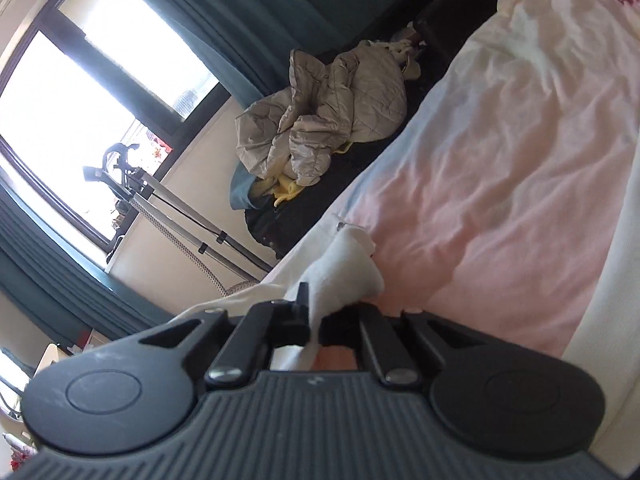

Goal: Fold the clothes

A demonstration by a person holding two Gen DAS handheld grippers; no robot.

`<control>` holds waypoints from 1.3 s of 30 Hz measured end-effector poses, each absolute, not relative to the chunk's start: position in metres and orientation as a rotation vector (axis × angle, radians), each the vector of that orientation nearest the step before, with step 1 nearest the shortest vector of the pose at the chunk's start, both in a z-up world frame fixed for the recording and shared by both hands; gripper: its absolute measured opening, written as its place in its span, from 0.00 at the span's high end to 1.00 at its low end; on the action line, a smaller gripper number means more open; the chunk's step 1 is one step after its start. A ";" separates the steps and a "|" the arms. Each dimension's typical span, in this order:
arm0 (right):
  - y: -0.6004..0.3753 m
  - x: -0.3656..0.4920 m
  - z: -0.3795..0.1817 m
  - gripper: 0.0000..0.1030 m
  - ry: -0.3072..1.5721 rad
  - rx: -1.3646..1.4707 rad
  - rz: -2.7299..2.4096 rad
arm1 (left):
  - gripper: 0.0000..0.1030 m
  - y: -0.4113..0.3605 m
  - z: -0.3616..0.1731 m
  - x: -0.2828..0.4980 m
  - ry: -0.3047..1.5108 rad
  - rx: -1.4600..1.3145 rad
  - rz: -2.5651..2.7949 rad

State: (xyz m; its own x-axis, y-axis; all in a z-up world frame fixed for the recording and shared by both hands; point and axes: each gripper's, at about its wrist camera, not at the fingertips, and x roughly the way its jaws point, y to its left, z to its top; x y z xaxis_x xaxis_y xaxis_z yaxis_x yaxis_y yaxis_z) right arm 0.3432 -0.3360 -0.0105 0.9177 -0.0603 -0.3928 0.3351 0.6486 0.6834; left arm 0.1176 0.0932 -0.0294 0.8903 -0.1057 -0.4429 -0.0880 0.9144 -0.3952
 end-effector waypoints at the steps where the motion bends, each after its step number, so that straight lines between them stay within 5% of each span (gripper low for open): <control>1: -0.345 0.340 -0.012 0.97 0.355 0.834 -0.248 | 0.06 0.093 -0.027 0.114 0.472 -0.428 -0.012; 15: -0.504 0.262 -0.109 0.97 0.536 0.879 -0.524 | 0.06 0.080 -0.032 0.115 0.504 -0.369 -0.015; 23: -0.495 0.294 0.004 0.97 0.338 0.676 -0.428 | 0.06 0.080 -0.030 0.118 0.525 -0.309 0.004; 30: -0.510 0.284 -0.030 0.96 0.400 0.581 -0.468 | 0.06 0.074 -0.029 0.123 0.562 -0.188 0.045; 36: -0.515 0.262 -0.085 0.83 0.506 0.562 -0.496 | 0.06 0.076 -0.031 0.124 0.584 -0.175 0.031; 39: -0.505 0.245 -0.090 0.58 0.515 0.538 -0.499 | 0.06 0.076 -0.029 0.124 0.583 -0.183 0.017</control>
